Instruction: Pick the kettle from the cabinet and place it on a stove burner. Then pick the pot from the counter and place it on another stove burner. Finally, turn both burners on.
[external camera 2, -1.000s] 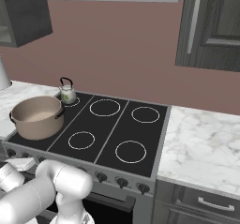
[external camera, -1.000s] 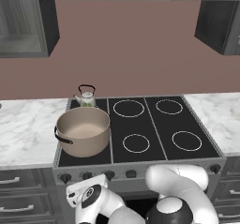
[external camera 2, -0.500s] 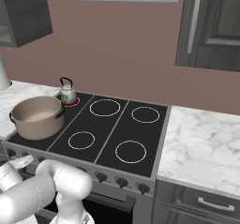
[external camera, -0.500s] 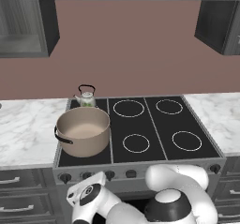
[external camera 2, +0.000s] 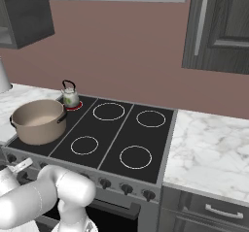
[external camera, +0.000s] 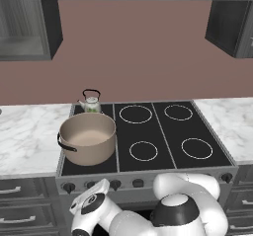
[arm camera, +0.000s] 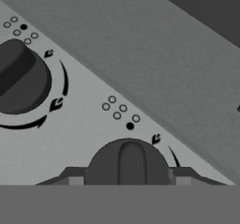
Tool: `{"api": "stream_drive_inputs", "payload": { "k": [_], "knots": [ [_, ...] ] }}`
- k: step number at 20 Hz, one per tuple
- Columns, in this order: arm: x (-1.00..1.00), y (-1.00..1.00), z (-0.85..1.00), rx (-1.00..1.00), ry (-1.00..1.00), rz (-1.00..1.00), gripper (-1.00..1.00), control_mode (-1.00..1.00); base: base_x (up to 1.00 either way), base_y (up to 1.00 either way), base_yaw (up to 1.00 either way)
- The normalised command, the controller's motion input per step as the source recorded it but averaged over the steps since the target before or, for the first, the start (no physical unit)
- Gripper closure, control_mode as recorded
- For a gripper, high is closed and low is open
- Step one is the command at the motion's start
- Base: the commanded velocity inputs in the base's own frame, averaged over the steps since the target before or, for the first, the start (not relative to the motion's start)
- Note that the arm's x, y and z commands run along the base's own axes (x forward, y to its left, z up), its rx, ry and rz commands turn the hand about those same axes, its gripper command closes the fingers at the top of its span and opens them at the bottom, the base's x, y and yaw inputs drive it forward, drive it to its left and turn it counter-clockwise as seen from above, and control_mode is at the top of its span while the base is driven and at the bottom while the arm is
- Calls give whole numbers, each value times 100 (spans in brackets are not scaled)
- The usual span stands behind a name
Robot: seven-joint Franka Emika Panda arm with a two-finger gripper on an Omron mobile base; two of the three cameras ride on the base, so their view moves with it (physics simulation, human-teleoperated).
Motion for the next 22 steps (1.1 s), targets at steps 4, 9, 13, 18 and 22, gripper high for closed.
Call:
{"api": "stream_drive_inputs", "payload": {
  "k": [4, 9, 13, 18, 22],
  "knots": [
    [0, 3, -2, 0, 0, 0, -100, -100, 0, 0, 0],
    [-5, 0, 0, 0, 0, 0, -100, -100, 0, 0, 0],
    [-18, 0, 2, 0, -3, 0, -100, -100, 0, 0, 0],
    [-23, 8, 3, 0, -7, 0, -100, -100, 0, 0, 0],
    [-28, 14, 13, 0, -12, 0, -100, -100, 0, 0, 0]
  ]
}}
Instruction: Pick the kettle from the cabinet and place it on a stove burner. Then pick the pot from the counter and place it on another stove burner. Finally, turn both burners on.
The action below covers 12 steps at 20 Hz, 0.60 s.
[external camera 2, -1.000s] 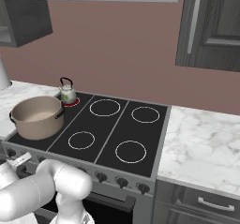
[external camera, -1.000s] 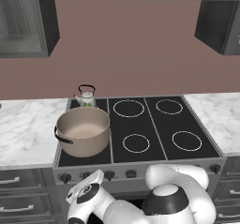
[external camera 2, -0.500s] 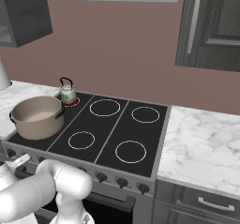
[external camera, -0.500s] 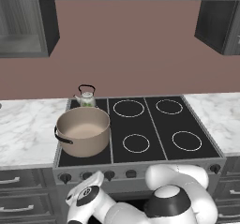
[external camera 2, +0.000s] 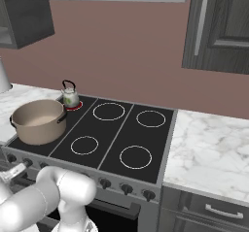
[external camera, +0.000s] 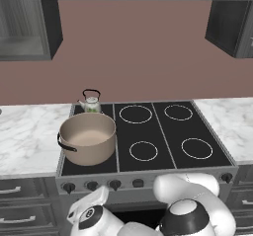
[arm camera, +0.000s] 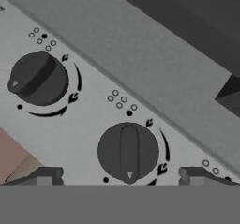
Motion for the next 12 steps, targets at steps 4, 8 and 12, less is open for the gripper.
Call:
{"api": "stream_drive_inputs", "payload": {
  "k": [4, 8, 12],
  "knots": [
    [-26, 24, 20, 0, -16, 0, -100, -100, 0, 0, 0],
    [-18, 32, 12, 0, -14, 0, -100, -100, 0, 0, 0],
    [-9, 24, 0, 6, -6, 0, -100, -100, 0, 0, 0]
  ]
}}
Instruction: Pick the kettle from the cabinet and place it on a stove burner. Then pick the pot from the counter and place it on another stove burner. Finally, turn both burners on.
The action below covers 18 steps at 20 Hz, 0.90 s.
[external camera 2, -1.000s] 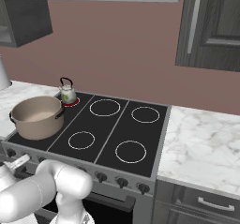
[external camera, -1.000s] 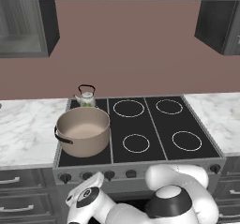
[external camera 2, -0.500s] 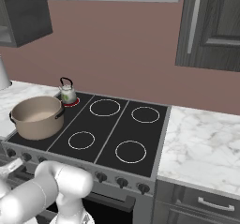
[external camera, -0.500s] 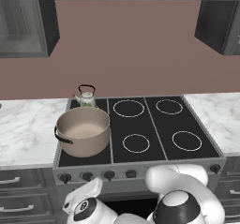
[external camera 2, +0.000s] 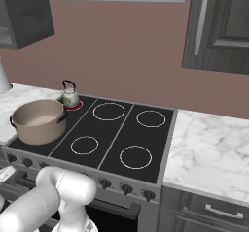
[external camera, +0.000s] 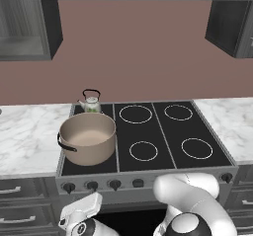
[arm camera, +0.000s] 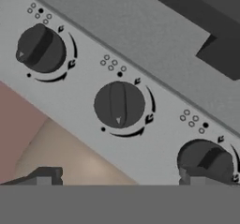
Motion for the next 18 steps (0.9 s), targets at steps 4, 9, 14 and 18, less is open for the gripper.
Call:
{"api": "stream_drive_inputs", "payload": {
  "k": [4, 9, 14, 18],
  "knots": [
    [0, 21, 0, 11, 0, 0, -100, -100, 0, 0, 0],
    [0, 16, -3, 14, 0, 0, -100, -100, 0, 0, 0],
    [0, 9, -8, 16, -2, 1, -100, -100, 0, 0, 0],
    [4, 2, -6, 16, -5, 0, -100, -100, 0, 0, 0]
  ]
}}
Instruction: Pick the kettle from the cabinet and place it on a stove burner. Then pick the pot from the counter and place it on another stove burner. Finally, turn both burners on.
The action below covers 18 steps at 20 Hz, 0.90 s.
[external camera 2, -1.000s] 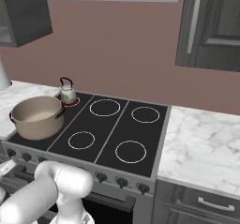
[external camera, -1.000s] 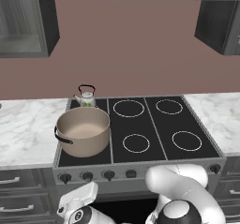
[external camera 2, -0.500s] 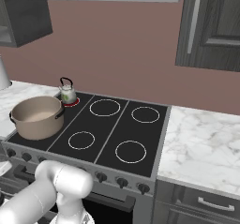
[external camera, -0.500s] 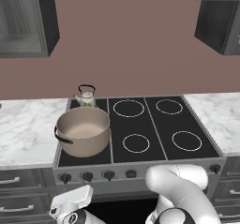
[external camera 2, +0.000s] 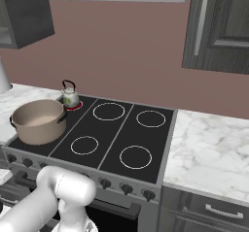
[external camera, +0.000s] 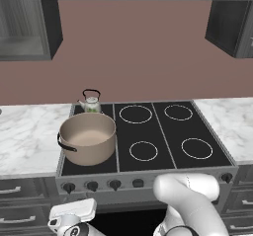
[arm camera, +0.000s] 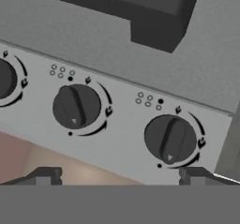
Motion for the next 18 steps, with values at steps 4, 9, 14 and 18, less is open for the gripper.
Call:
{"api": "stream_drive_inputs", "payload": {
  "k": [4, 9, 14, 18],
  "knots": [
    [19, 2, 0, 15, -6, 0, -100, -100, 0, 0, 0],
    [30, 7, 0, 11, -3, 0, -100, -100, 0, 0, 0],
    [18, 23, -8, 2, -6, 0, -100, -100, 0, 0, 0],
    [15, 24, -14, 0, -4, 0, -100, -100, 0, 0, 0]
  ]
}}
